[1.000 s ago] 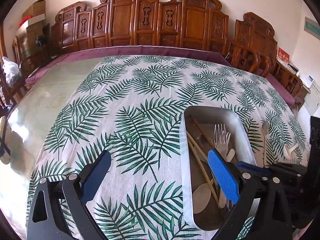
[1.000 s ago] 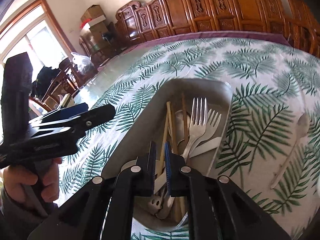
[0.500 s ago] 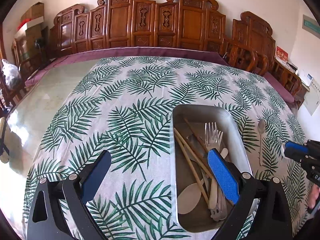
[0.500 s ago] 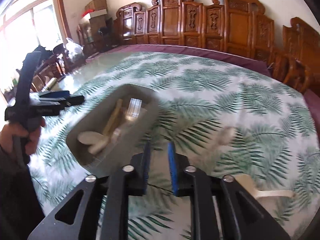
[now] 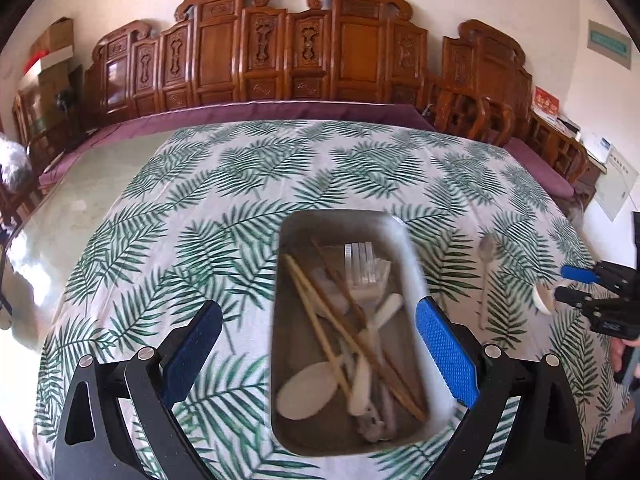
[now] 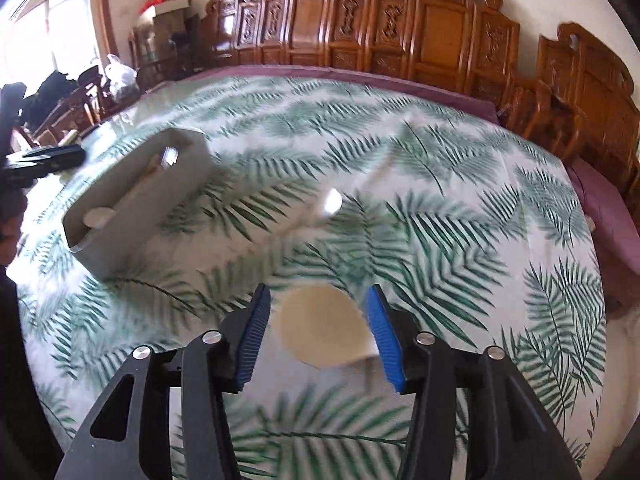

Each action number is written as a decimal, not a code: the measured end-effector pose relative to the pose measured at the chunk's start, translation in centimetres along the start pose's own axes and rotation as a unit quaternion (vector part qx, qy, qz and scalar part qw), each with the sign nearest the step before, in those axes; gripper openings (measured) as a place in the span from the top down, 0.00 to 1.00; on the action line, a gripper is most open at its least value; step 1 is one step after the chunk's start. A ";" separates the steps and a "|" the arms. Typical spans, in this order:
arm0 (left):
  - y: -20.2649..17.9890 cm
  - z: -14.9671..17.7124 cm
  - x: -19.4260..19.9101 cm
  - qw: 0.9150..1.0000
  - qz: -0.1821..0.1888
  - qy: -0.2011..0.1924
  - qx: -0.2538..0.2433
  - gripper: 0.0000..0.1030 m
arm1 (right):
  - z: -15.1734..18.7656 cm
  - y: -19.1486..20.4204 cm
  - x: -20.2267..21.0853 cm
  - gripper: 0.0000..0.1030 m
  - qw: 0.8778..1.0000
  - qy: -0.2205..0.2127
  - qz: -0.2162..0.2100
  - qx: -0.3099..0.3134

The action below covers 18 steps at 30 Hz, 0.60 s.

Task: Organize utensils
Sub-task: 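Grasp the cream ladle-spoon with the right tool while the left tool grasps the metal spoon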

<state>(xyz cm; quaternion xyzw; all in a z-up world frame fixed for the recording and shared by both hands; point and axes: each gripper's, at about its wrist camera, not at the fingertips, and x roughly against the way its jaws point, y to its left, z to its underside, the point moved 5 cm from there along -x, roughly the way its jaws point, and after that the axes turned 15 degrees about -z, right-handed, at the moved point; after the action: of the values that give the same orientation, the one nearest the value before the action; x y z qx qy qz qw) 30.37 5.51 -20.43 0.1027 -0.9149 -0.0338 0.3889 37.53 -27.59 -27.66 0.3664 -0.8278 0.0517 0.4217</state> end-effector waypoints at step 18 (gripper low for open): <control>-8.6 2.1 1.7 0.998 0.042 0.023 -0.026 0.09 | 2.9 -3.7 -0.1 0.45 0.998 0.054 -0.037 -0.021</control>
<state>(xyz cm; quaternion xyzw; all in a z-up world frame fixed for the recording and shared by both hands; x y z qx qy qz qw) 29.10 -3.31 -21.87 0.0545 -0.9080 -0.0388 0.4136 38.04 -31.33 -30.42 0.3843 -0.7906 0.0381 0.4753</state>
